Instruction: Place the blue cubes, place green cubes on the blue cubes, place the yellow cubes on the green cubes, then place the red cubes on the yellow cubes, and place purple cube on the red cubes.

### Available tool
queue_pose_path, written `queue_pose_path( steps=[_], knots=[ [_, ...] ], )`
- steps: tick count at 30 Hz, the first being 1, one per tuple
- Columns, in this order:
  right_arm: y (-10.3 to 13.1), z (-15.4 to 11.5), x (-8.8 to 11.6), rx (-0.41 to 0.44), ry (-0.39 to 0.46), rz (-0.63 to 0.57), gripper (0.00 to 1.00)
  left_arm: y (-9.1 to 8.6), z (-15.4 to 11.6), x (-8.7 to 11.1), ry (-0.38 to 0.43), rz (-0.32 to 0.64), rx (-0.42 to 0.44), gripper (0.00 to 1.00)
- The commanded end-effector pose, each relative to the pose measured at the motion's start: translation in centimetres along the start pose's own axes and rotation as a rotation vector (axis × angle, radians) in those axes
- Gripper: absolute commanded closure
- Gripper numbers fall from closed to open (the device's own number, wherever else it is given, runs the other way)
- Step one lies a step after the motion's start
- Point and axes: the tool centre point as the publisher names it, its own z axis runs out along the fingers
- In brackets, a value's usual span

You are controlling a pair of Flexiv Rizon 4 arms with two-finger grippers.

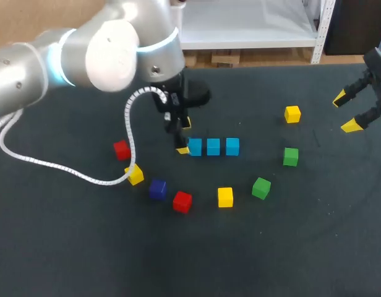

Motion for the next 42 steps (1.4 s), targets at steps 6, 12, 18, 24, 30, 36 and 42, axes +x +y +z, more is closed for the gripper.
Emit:
queue_pose_path(
  steps=[6, 12, 18, 24, 30, 36, 42],
  knots=[
    [0.0, 0.0, 0.0, 0.001, -0.002, -0.001, 0.00, -2.4, -5.3, 4.7, -0.089, 0.026, -0.023, 0.00],
    [0.0, 0.0, 0.0, 0.001, -0.002, -0.001, 0.00, -4.0, -7.7, 7.5, -0.181, 0.046, -0.014, 0.00],
    [0.0, 0.0, 0.0, 0.001, -0.002, -0.001, 0.00, -5.1, -8.7, 9.8, -0.274, 0.036, 0.005, 0.00],
    [0.0, 0.0, 0.0, 0.001, -0.002, -0.001, 0.00, -5.5, -10.3, 11.5, -0.339, 0.003, -0.019, 0.00],
    [0.0, 0.0, 0.0, 0.001, -0.002, -0.001, 0.00, -4.9, -12.3, 12.5, -0.409, -0.020, -0.081, 0.00],
    [0.0, 0.0, 0.0, 0.001, -0.002, -0.001, 0.00, -4.2, -14.9, 11.7, -0.419, 0.025, -0.099, 0.00],
    [0.0, 0.0, 0.0, 0.001, -0.002, -0.001, 0.00, -4.2, -14.9, 11.7, -0.419, 0.025, -0.099, 0.00]
  ],
)
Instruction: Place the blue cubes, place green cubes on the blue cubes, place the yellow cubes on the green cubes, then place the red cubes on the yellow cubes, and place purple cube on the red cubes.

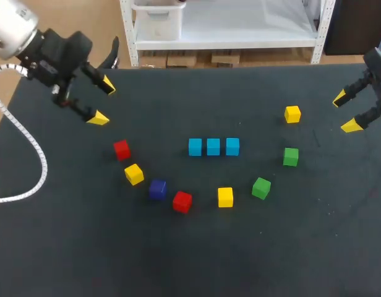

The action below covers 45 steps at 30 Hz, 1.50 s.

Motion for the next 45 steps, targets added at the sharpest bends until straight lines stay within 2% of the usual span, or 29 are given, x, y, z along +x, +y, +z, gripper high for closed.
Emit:
queue_pose_path(
  steps=[1, 45],
  knots=[
    [0.01, 0.01, 0.02, 0.001, -0.002, -0.001, 0.00, -0.09, -0.03, 0.04, -0.002, 0.003, -0.003, 0.00],
    [0.02, 0.19, -0.12, -0.011, -0.003, -0.023, 0.00, -0.09, -0.03, 0.04, -0.002, 0.003, -0.003, 0.00]
  ],
)
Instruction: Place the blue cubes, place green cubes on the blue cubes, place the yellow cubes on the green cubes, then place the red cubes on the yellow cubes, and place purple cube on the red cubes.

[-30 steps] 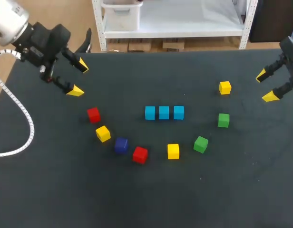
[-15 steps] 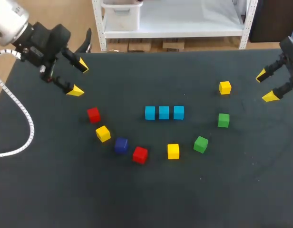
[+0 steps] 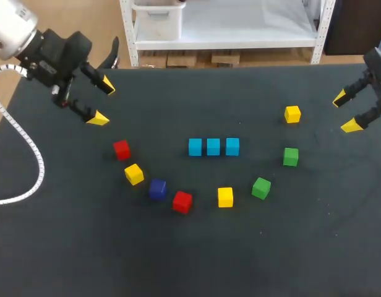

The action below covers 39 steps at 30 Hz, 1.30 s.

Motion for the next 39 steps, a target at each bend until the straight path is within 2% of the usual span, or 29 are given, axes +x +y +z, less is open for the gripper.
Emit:
queue_pose_path(
  steps=[1, 4, 9, 14, 18, 23, 35, 39],
  knots=[
    [0.0, 0.4, -0.3, -0.023, 0.009, -0.042, 0.00, 0.0, 0.0, 0.1, -0.003, 0.003, -0.001, 0.00],
    [-0.1, 0.9, -0.9, -0.065, 0.060, -0.134, 0.00, 0.0, 0.0, 0.1, -0.003, 0.003, -0.001, 0.00],
    [0.2, 1.8, -2.2, -0.181, 0.141, -0.341, 0.00, 0.0, 0.0, 0.1, -0.003, 0.003, -0.001, 0.00],
    [0.7, 2.7, -3.1, -0.335, 0.164, -0.560, 0.00, 0.0, 0.0, 0.1, -0.003, 0.003, -0.001, 0.00],
    [1.7, 2.8, -3.8, -0.444, 0.168, -0.730, 0.00, 0.0, 0.0, 0.1, -0.003, 0.003, -0.001, 0.00],
    [2.6, 3.1, -4.3, -0.563, 0.123, -0.911, 0.00, 0.0, 0.0, 0.1, -0.003, 0.003, -0.001, 0.00],
    [2.8, 6.6, -4.7, -0.692, 0.128, -1.241, 0.00, 0.0, 0.0, 0.1, -0.003, 0.003, -0.001, 0.00],
    [2.6, 6.9, -4.8, -0.773, 0.124, -1.353, 0.00, 0.0, 0.0, 0.1, -0.003, 0.003, -0.001, 0.00]
  ],
)
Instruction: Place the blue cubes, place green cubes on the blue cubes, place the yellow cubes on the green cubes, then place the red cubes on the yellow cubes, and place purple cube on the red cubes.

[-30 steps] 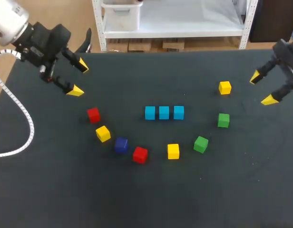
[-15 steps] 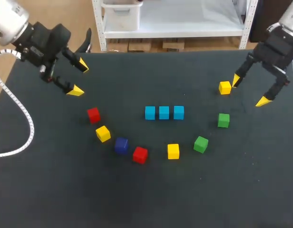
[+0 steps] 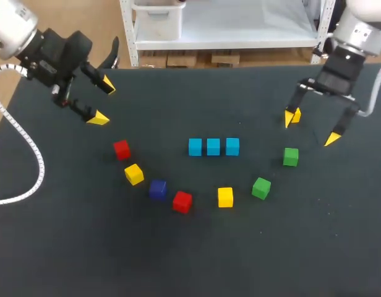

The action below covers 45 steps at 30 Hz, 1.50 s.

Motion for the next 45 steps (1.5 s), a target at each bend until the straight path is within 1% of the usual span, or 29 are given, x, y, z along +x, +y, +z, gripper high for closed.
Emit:
queue_pose_path(
  steps=[1, 4, 6, 8, 12, 13, 14, 15, 17, 22, 34, 35, 36, 38, 39, 40, 41, 45],
  knots=[
    [-0.8, -0.1, 1.0, -0.253, -0.018, -0.336, 0.00, 0.0, 0.0, 0.1, -0.003, 0.003, -0.001, 0.00],
    [-0.6, 0.0, 1.0, -0.285, -0.028, -0.396, 0.00, 0.0, 0.0, 0.1, -0.003, 0.003, -0.001, 0.00],
    [-0.5, 0.3, 1.0, -0.302, -0.007, -0.415, 0.00, 0.0, 0.0, 0.1, -0.003, 0.003, -0.001, 0.00],
    [-0.5, 0.4, 1.1, -0.300, 0.002, -0.415, 0.00, 0.0, 0.0, 0.1, -0.003, 0.003, -0.001, 0.00],
    [-0.9, 1.8, 1.5, -0.244, 0.023, -0.377, 0.00, 0.0, 0.0, 0.1, -0.003, 0.003, -0.001, 0.00],
    [-1.1, 2.3, 1.6, -0.233, 0.052, -0.361, 0.00, 0.0, 0.0, 0.1, -0.003, 0.003, -0.001, 0.00],
    [-1.2, 2.9, 1.6, -0.219, 0.097, -0.337, 0.00, 0.0, 0.0, 0.1, -0.003, 0.003, -0.001, 0.00],
    [-1.3, 3.3, 1.6, -0.222, 0.083, -0.337, 0.00, 0.0, 0.0, 0.1, -0.003, 0.003, -0.001, 0.00],
    [-1.5, 4.1, 1.7, -0.195, 0.116, -0.296, 0.00, 0.0, 0.0, 0.1, -0.003, 0.003, -0.001, 0.00],
    [-1.6, 5.1, 1.7, -0.144, 0.135, -0.253, 0.00, 0.0, 0.0, 0.1, -0.003, 0.003, -0.001, 0.00],
    [-1.0, 5.8, 2.0, -0.147, 0.130, -0.231, 0.00, 0.0, 0.0, 0.1, -0.003, 0.003, -0.001, 0.00],
    [-1.0, 5.8, 2.1, -0.148, 0.131, -0.230, 0.02, 0.0, 0.0, 0.1, -0.003, 0.003, -0.001, 0.00],
    [-1.0, 5.9, 2.2, -0.149, 0.131, -0.229, 0.20, 0.0, 0.0, 0.1, -0.003, 0.003, -0.001, 0.00],
    [-1.0, 5.9, 2.3, -0.151, 0.132, -0.226, 0.31, 0.0, 0.0, 0.1, -0.003, 0.003, -0.001, 0.00],
    [-1.0, 5.9, 2.4, -0.152, 0.132, -0.225, 0.34, 0.0, 0.0, 0.1, -0.003, 0.003, -0.001, 0.00],
    [-1.0, 5.9, 2.4, -0.152, 0.132, -0.224, 0.50, 0.0, 0.0, 0.1, -0.003, 0.003, -0.001, 0.00],
    [-1.1, 5.9, 2.5, -0.152, 0.131, -0.223, 0.53, 0.0, 0.0, 0.1, -0.003, 0.003, -0.001, 0.00],
    [-1.1, 5.9, 2.6, -0.153, 0.134, -0.220, 0.57, 0.0, 0.0, 0.1, -0.003, 0.003, -0.001, 0.00]
  ],
)
